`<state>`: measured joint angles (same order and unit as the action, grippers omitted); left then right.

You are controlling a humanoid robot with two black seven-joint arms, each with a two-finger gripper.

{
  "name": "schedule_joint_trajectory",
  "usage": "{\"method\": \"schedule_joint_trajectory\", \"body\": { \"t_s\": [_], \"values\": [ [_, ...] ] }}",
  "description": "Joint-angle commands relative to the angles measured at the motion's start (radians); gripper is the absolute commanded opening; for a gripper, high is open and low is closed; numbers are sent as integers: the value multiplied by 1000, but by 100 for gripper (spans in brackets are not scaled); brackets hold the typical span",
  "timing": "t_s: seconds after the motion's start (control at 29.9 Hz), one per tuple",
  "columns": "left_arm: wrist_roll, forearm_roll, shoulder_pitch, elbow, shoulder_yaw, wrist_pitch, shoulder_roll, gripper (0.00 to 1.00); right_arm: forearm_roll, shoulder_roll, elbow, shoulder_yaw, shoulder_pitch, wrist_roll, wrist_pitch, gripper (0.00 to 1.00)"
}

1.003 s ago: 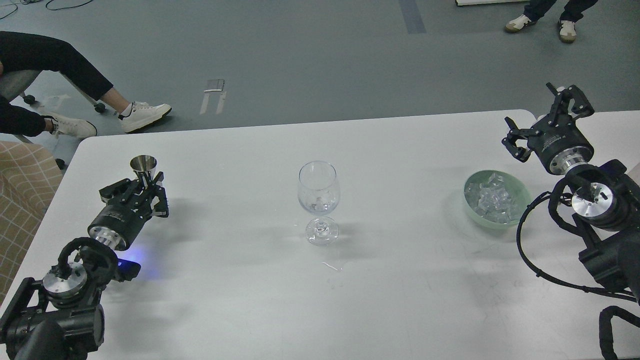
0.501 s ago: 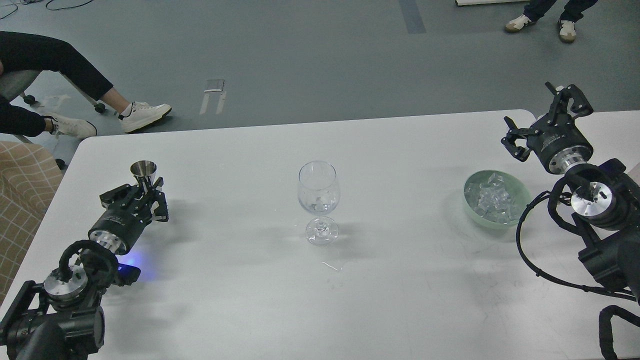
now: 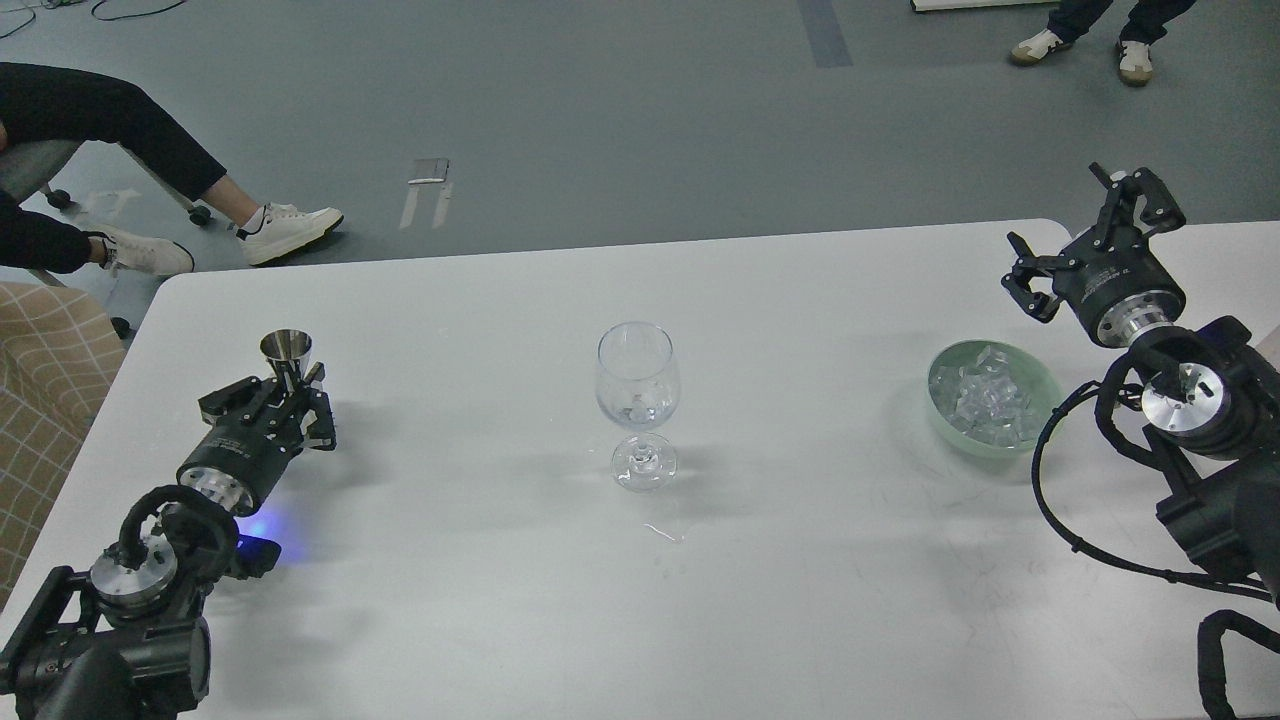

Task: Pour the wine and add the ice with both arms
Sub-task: 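Lower the metal cup upright onto the table with the left gripper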

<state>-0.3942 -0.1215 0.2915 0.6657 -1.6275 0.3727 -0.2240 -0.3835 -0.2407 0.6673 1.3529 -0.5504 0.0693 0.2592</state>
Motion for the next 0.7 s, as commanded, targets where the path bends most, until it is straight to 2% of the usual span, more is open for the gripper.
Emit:
{"method": "schedule_joint_trajectory", "body": {
  "t_s": [0.0, 0.5, 0.67],
  "values": [
    [-2, 0, 5, 5, 0, 2, -2, 24, 0, 1, 0, 0, 3, 1, 0, 100],
    [0, -3, 14, 3, 1, 2, 0, 26, -1, 0, 0, 0, 0, 1, -5, 100],
    [0, -3, 11, 2, 0, 0, 0, 35, -2, 0, 0, 0, 0, 1, -5, 100]
  ]
}}
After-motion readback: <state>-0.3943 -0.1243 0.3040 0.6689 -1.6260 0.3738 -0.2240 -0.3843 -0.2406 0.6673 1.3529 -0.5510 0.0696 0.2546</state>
